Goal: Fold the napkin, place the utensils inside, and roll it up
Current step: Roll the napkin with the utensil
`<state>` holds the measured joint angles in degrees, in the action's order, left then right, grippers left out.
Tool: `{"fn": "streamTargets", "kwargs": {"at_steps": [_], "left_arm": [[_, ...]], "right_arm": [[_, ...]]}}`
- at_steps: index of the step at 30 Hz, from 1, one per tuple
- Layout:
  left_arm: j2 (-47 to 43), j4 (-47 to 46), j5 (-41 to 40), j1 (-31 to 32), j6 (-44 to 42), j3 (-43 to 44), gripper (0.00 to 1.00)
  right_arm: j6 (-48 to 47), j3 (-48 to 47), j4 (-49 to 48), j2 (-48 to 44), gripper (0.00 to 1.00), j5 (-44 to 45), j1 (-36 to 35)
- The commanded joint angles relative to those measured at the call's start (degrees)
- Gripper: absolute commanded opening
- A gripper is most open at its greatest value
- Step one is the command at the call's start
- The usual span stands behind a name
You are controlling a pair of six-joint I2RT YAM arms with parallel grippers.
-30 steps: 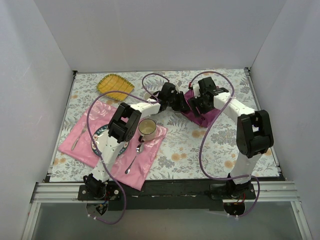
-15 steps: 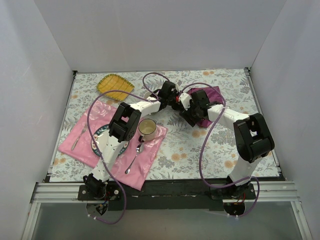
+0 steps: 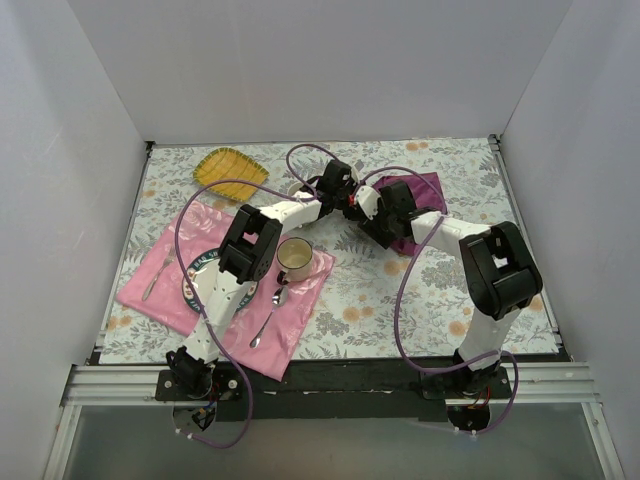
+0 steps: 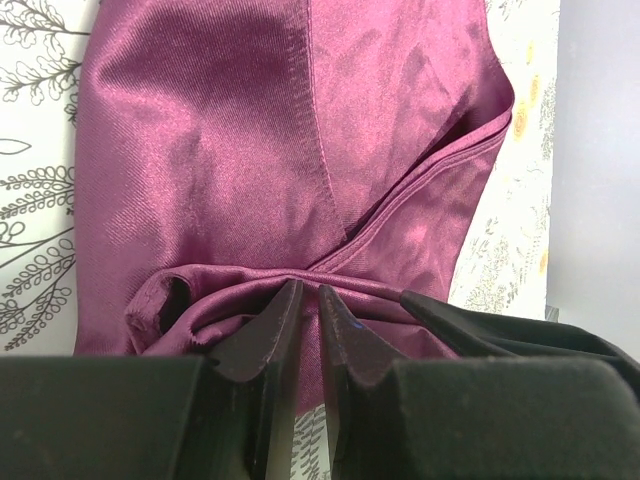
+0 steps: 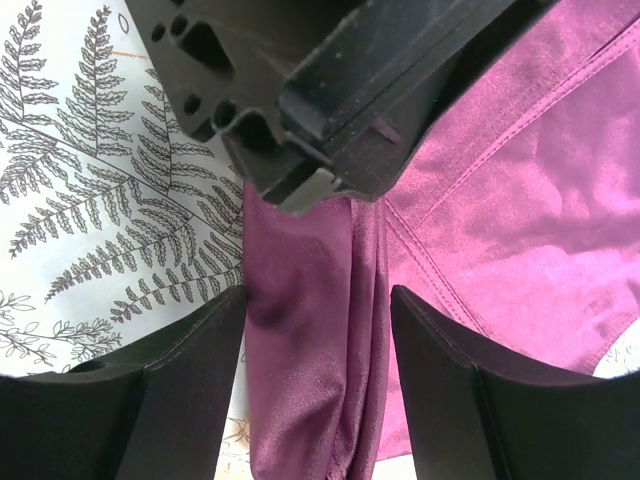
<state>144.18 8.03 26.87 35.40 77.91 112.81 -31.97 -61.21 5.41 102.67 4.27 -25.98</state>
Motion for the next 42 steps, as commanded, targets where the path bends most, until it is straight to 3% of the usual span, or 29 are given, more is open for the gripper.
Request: {"fn": "streamTargets", "kwargs": {"at_steps": [1,7,18,24,38,40,42], "left_arm": [[1.9,5.1,-0.2,-0.3,-1.1,1.1,0.13],[1.7,5.2,0.7,-0.5,-1.1,1.3,0.13],[2.1,6.9,2.6,-0.9,-2.8,3.7,0.13],[2.5,6.8,4.1,-1.0,-3.6,4.7,0.12],[-0.8,5.9,5.7,-1.3,-5.4,6.3,0.13],[-1.4,5.9,5.6,-1.4,-5.1,7.1,0.15],[-3.0,5.9,5.4,-1.6,-4.9,8.2,0.19]], "right_arm": [[-0.6,-0.1,-2.6,1.1,0.67,-1.2,-0.3],[-0.4,-0.7,-1.6,3.6,0.67,-0.1,0.0],[3.9,-6.3,9.0,7.5,0.67,-13.2,5.1],[6.6,-7.4,12.8,10.4,0.65,-15.5,5.9],[14.4,-9.6,18.1,13.9,0.32,-21.4,8.7],[16.0,-9.2,18.0,13.5,0.24,-22.6,8.9],[17.0,-8.4,17.4,12.8,0.23,-24.7,9.5]]}}
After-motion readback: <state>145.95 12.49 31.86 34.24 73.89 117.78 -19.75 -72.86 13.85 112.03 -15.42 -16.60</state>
